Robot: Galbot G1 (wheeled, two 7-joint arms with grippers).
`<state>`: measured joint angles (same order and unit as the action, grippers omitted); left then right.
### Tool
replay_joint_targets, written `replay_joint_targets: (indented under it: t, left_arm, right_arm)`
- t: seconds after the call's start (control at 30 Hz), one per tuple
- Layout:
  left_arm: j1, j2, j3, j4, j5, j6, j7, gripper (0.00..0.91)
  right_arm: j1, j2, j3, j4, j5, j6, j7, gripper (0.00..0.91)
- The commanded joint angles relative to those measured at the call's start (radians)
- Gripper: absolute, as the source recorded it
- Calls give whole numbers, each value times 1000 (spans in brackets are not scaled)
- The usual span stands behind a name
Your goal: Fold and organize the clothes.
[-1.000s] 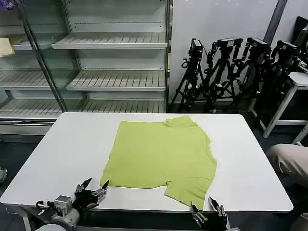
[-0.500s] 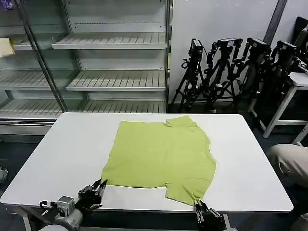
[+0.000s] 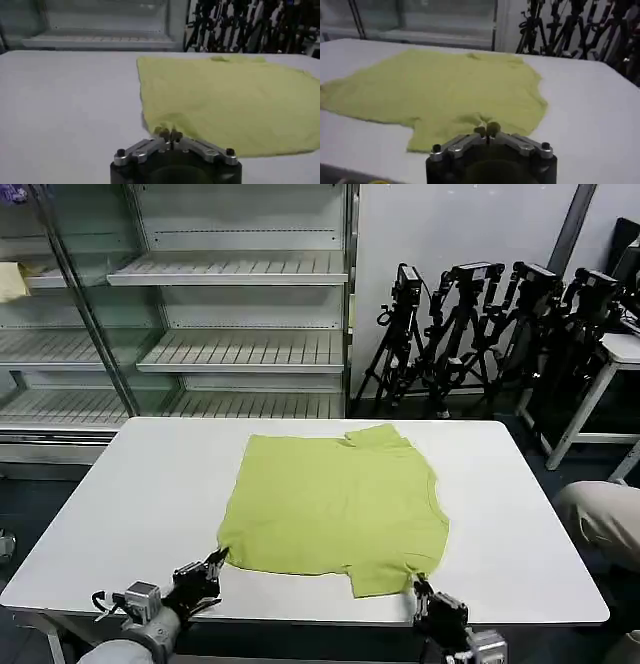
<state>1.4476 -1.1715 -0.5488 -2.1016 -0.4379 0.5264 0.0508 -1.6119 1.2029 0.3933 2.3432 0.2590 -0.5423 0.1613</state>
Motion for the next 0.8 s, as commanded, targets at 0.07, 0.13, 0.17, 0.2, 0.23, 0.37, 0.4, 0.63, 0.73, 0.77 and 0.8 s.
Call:
replay_joint_targets:
  t: [0.07, 0.13, 0.17, 0.2, 0.23, 0.37, 0.4, 0.63, 0.73, 0.77, 0.8]
  left_arm:
    - [-145, -2, 16, 69, -10, -18, 11, 0]
    - [-196, -1, 27, 109, -19, -17, 7, 0]
    - [-220, -2, 38, 125, -20, -15, 5, 0]
    - [-240, -4, 45, 142, -20, -14, 3, 0]
    - [-256, -5, 47, 151, -21, -14, 2, 0]
    - [-321, -3, 75, 212, -24, -15, 4, 10]
    - [-332, -4, 83, 227, -24, -16, 3, 0]
    - [-402, -30, 106, 299, -27, -16, 3, 10]
    - [-418, -35, 114, 317, -26, -16, 3, 10]
    - [-422, -36, 114, 324, -25, -16, 2, 0]
    - [-428, -38, 115, 330, -25, -16, 3, 10]
  right_arm:
    - [222, 0, -1, -77, 28, -36, -9, 0]
    - [275, 3, -15, -123, 13, -36, -21, 0]
    - [297, 6, -19, -134, 12, -36, -24, 0]
    - [317, 8, -22, -157, 10, -36, -26, 0]
    - [330, 10, -24, -172, 7, -36, -29, 0]
    - [412, 15, -43, -257, -8, -35, -44, 0]
    - [428, 15, -46, -274, -13, -35, -48, 0]
    - [487, 22, -50, -378, -37, -32, -73, 0]
    - [500, 25, -53, -402, -40, -25, -76, 0]
    - [504, 26, -53, -406, -40, -24, -76, 0]
    - [512, 28, -52, -415, -40, -23, -77, 0]
